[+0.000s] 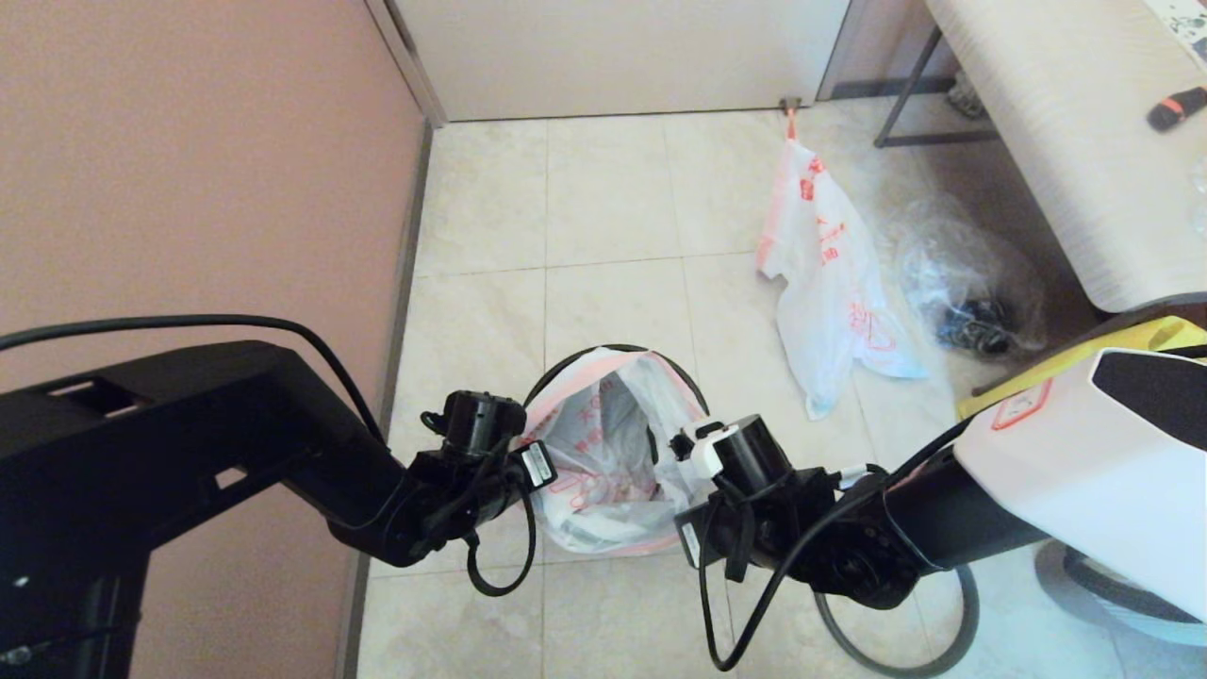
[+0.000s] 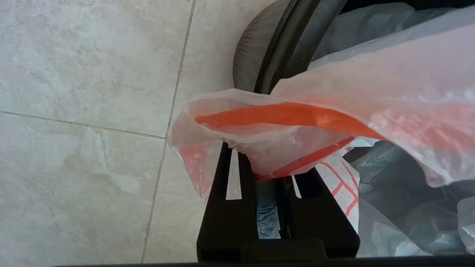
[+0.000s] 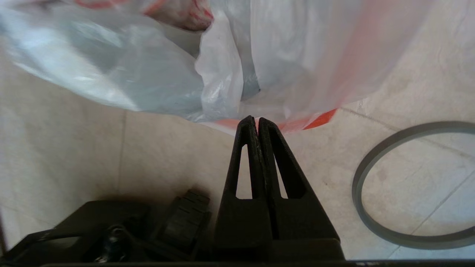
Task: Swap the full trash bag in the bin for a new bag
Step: Put the new garbage bag on the trash can
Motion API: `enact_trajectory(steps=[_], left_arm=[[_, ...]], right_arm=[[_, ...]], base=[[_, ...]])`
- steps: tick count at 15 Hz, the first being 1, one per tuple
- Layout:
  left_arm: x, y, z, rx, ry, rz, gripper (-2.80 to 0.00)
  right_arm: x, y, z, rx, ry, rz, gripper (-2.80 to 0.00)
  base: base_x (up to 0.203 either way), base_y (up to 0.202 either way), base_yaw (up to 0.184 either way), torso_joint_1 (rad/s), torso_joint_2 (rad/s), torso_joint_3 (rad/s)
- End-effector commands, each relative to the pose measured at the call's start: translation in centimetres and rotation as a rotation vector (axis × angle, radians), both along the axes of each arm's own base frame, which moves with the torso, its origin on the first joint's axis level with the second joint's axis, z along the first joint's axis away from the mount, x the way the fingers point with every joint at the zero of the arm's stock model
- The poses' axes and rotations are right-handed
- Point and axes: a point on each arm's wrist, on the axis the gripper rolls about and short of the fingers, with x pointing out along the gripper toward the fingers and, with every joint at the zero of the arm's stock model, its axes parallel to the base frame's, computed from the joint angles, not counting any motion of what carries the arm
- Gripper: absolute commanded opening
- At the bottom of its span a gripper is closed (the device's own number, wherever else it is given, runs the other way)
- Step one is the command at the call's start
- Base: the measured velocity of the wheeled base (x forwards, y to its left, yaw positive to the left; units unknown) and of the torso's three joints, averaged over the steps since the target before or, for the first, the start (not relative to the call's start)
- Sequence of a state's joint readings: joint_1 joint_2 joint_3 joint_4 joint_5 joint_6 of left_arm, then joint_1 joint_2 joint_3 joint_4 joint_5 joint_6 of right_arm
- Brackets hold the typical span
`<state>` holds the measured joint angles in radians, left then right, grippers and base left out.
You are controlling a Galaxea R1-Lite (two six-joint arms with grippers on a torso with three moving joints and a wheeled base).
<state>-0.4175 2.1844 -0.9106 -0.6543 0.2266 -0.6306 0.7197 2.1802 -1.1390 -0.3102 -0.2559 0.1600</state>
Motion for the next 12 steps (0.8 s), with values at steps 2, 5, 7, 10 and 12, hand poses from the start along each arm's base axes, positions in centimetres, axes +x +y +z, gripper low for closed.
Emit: enact_trajectory(steps=[2, 5, 7, 10, 12], left_arm=[[-0.3, -0.5, 0.5, -0.009, -0.014, -0.011, -2.80], [-1.4, -3.1, 0.9, -0.013, -0.027, -0.088, -2.80], [-2.5, -4.9, 0.7, -0.007, -0.022, -0.139, -2.80], [-2.0, -4.0, 0.7, -0.010, -0.021, -0.114, -2.80], [-2.1, -3.9, 0.6, -0.008, -0.018, -0.114, -2.80]], right_arm=[[0.6, 0.2, -1.6, -0.026, 0.010, -0.022, -2.80], [1.1, -0.2, -1.7, -0.026, 0.008, -0.043, -2.80], [2.4, -1.1, -3.0, -0.057, 0.009, -0.104, -2.80], [3.9, -3.7, -3.8, -0.084, 0.029, -0.178, -2.80], [4.9, -4.8, -2.8, -0.056, 0.000, -0.217, -2.80]], base=[[0.000, 0.000, 0.000, 0.000, 0.00, 0.000], [0.000, 0.000, 0.000, 0.000, 0.00, 0.000], [0.000, 0.000, 0.000, 0.000, 0.00, 0.000], [0.000, 0.000, 0.000, 0.000, 0.00, 0.000], [0.000, 0.000, 0.000, 0.000, 0.00, 0.000]])
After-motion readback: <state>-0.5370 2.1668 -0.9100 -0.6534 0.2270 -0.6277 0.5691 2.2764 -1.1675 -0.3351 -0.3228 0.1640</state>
